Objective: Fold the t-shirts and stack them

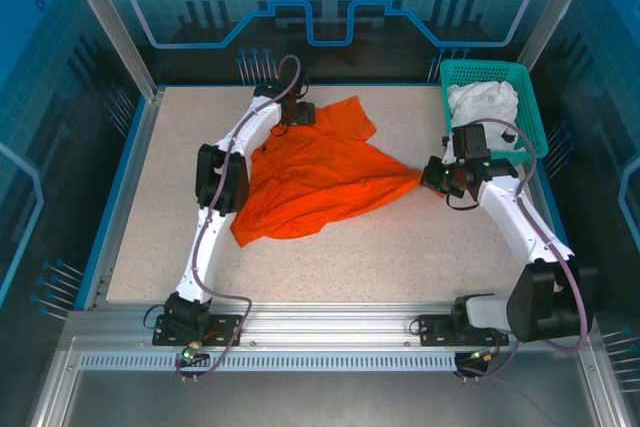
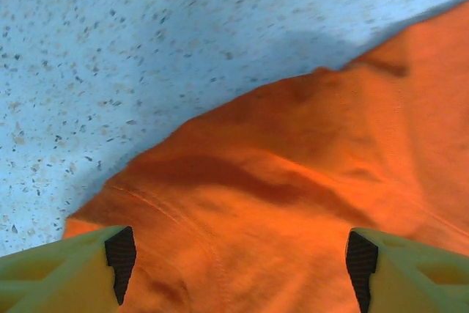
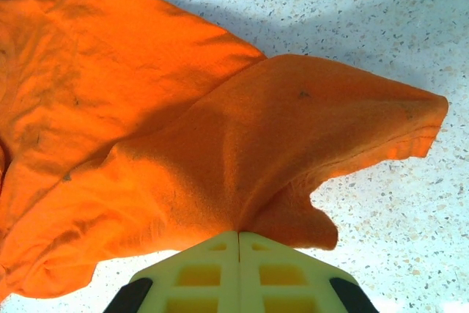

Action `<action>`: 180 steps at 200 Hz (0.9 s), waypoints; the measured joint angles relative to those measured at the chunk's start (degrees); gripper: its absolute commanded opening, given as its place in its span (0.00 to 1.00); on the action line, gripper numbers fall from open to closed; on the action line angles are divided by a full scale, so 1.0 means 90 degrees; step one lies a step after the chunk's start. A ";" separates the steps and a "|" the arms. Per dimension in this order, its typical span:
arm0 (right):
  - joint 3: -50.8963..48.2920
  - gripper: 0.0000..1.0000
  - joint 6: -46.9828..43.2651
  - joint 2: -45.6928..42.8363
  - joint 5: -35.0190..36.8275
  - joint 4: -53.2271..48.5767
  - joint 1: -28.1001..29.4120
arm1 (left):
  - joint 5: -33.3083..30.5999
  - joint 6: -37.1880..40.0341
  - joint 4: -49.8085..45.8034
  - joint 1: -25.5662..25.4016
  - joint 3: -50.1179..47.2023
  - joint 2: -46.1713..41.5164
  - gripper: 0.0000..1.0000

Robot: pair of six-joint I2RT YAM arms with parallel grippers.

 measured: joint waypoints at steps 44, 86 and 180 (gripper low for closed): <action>0.0002 0.00 -0.0073 -0.0134 -0.0061 -0.0032 0.0000 | 0.0029 0.0250 -0.0328 0.0391 0.0512 0.0583 0.79; 0.0002 0.00 -0.0170 -0.0143 -0.0129 -0.0029 0.0024 | 0.0291 0.0546 -0.0342 0.0454 0.0709 0.0721 0.75; 0.0209 0.00 -0.0248 -0.0168 -0.0204 -0.0175 0.0029 | 0.1212 0.0508 0.0046 0.0546 0.0175 0.0554 0.00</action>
